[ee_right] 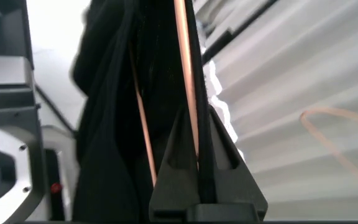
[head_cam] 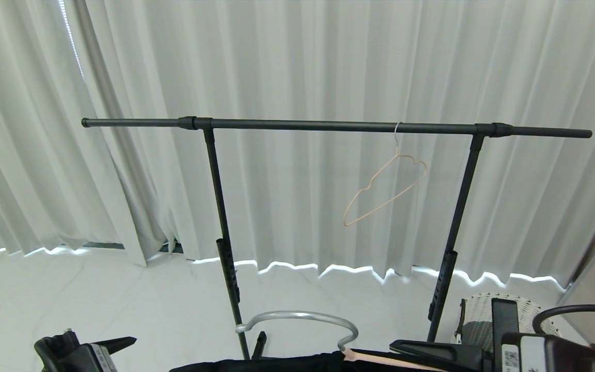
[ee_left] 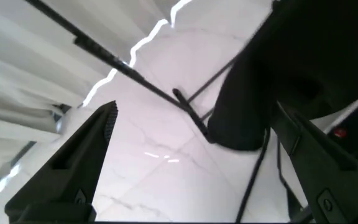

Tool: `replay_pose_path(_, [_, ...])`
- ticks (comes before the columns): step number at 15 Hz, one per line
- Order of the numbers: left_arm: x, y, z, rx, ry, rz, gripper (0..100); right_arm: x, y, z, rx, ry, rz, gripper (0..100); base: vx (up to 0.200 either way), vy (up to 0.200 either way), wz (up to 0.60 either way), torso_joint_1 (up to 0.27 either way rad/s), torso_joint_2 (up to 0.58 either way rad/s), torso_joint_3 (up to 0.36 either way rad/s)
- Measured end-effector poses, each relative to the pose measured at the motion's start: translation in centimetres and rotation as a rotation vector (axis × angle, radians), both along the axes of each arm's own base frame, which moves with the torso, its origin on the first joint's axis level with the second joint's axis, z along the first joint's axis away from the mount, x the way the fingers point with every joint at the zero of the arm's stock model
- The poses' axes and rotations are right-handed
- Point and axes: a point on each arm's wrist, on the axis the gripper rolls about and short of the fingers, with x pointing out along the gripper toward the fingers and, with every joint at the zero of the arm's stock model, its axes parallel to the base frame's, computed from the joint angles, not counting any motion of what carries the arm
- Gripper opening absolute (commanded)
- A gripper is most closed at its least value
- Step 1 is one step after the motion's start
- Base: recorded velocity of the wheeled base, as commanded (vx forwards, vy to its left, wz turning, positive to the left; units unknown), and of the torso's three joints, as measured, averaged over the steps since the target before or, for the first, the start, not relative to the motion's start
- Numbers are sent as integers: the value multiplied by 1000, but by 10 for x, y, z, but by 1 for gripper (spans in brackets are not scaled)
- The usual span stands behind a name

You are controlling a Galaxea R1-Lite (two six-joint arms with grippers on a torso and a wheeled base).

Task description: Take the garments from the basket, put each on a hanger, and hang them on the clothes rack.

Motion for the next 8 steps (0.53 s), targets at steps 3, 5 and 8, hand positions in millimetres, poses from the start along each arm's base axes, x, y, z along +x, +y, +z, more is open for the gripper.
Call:
replay_pose_path(3, [1,-1,-2,-10,25,-31,100,-1,-1,4,22,-16,4,0,0,0,0,0,0,0])
replay_pose_path(5, [1,-1,-2,-9,27,-28,0,-1,-1,5,29,-19,3,0,0,0,0,0,0,0])
replay_pose_path(8, [3,2,-2,4,22,29,0,-1,-4,4,33,-18,-6,0,0,0,0,0,0,0])
